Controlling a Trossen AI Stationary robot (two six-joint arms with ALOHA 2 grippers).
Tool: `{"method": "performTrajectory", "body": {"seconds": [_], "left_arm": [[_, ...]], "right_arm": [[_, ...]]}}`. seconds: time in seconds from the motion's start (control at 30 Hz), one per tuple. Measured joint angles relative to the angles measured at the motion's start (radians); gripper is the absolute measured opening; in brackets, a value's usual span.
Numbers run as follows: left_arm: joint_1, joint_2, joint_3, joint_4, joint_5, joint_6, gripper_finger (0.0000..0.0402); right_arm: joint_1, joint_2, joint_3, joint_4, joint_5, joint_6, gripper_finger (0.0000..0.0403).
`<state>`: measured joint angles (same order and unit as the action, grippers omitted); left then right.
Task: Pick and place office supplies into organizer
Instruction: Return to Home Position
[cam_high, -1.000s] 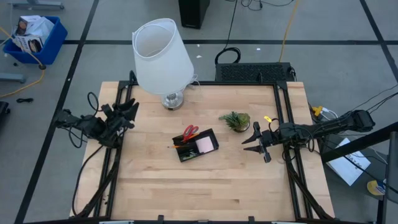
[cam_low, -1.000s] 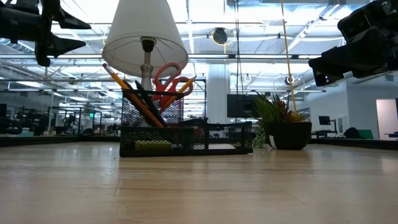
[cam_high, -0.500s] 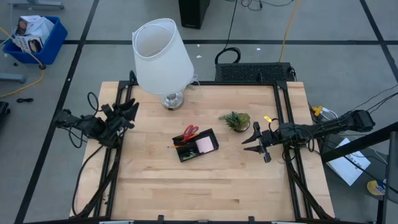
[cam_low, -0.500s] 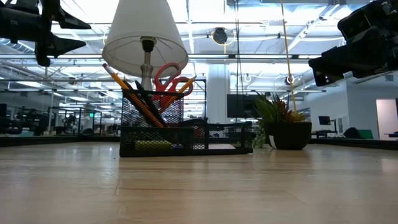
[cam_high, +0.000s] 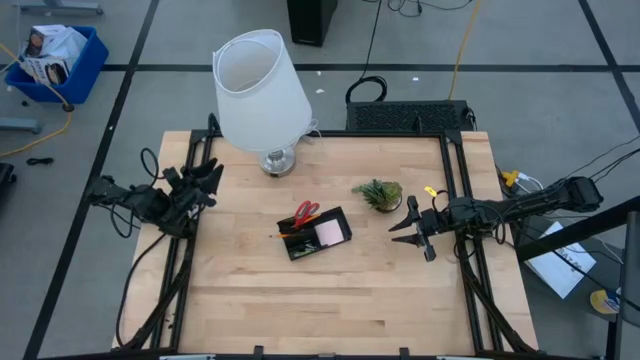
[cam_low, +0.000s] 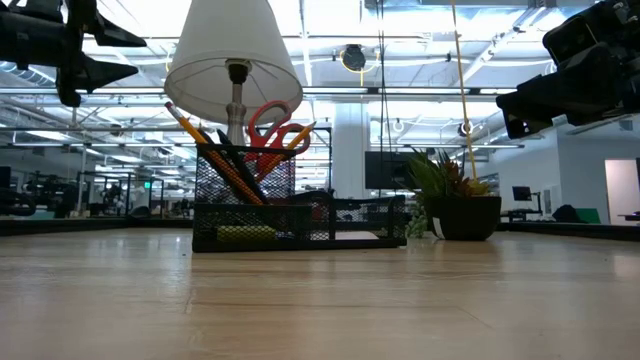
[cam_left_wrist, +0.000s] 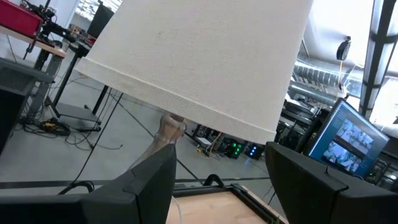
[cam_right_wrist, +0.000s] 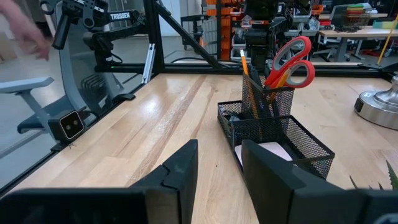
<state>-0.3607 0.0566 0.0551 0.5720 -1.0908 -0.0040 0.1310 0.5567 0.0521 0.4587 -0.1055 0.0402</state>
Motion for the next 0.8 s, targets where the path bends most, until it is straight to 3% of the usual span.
{"method": "performTrajectory", "body": {"seconds": [0.17,0.3,0.4,0.57,0.63,0.7,0.8], "left_arm": [[0.002,0.000,0.000,0.003,-0.002,0.022,0.0251],[0.024,0.000,0.000,0.032,-0.079,0.286,0.0251],[0.029,0.002,0.000,0.022,-0.103,0.365,0.0251],[0.039,0.003,0.000,0.063,-0.079,0.276,0.0251],[0.039,0.001,0.001,-0.016,-0.046,0.207,0.0251],[0.029,0.002,0.001,-0.158,0.086,0.140,0.0251],[0.017,0.003,0.000,-0.379,0.543,0.153,0.0251]], "right_arm": [[0.000,0.000,0.000,0.000,0.000,0.000,0.0116],[0.000,0.000,0.000,0.000,0.000,0.000,0.0116],[0.000,0.000,0.000,0.000,0.000,0.000,0.0116],[0.000,0.000,0.000,0.000,0.000,0.000,0.0116],[0.000,0.000,0.000,0.000,0.000,0.000,0.0116],[0.000,0.000,0.000,0.000,0.000,0.000,0.0116],[0.000,0.000,0.000,0.000,0.000,0.000,0.0116]]}}
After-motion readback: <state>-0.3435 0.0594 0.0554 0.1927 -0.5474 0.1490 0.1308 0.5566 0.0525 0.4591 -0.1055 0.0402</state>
